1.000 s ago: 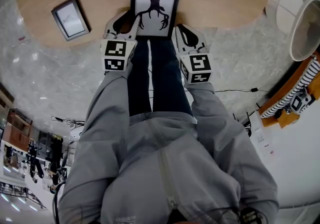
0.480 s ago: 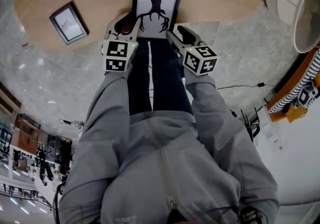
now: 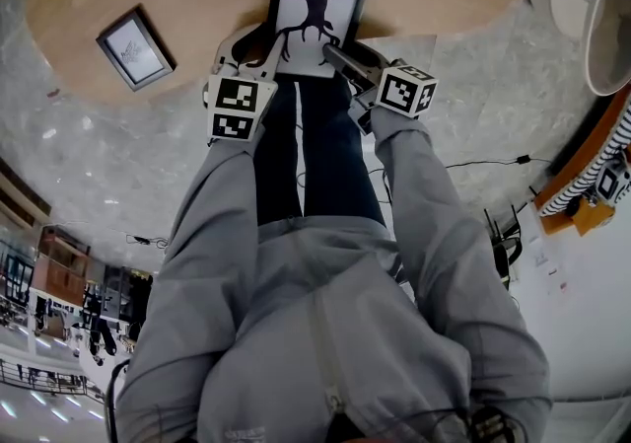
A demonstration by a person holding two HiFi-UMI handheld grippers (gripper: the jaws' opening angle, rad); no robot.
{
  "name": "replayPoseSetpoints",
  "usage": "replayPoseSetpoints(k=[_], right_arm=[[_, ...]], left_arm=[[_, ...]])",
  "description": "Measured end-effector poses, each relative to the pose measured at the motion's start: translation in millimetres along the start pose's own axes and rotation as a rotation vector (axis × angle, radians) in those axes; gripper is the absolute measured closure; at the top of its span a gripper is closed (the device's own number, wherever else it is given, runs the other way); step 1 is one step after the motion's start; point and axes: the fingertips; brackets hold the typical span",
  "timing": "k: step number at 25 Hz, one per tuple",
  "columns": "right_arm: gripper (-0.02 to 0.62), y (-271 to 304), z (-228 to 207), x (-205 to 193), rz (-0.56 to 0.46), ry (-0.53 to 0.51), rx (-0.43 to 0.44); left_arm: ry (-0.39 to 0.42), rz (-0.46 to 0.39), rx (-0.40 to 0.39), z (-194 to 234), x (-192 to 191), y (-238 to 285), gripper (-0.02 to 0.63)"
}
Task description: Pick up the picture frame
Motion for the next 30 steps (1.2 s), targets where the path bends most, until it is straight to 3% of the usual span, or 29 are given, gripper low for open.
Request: replayPoseSetpoints(k=[9,13,18,23,30], right_arm=[[0.374,-2.8,11.2,0.4,-0.009,0.079,0.137],[0.376,4.7,18.3,1.7,-0.016,0.083,0.174],[0.376,2.6,23.1,-2.6,-0.018,0.106,0.174],[0.498,1.6,37.6,2.1,-0.059,0.116,0.16],[0.549,-3.6,50.9,4.5,-0.054,0.122,0.022]], left_arm=[[0.088,0.013,-0.092,-31.2,7.0,-0.2,0.491],[0.084,0.022,-0.118,-41.5,6.3,2.6,0.494],[0.075,0.042,-0.142,-43.2,3.6,4.0,0.497],[0.051,0.069,-0.158,-40.5,6.5,6.9,0.497],[0.004,0.118,-0.175,-43.5,12.0,-1.8,0.499]])
Point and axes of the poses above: the fingertips, and each gripper's own axes: y forward along the fingers, z to its left, x out of its top, and after that the axes turned 15 degrees about x, right-handed
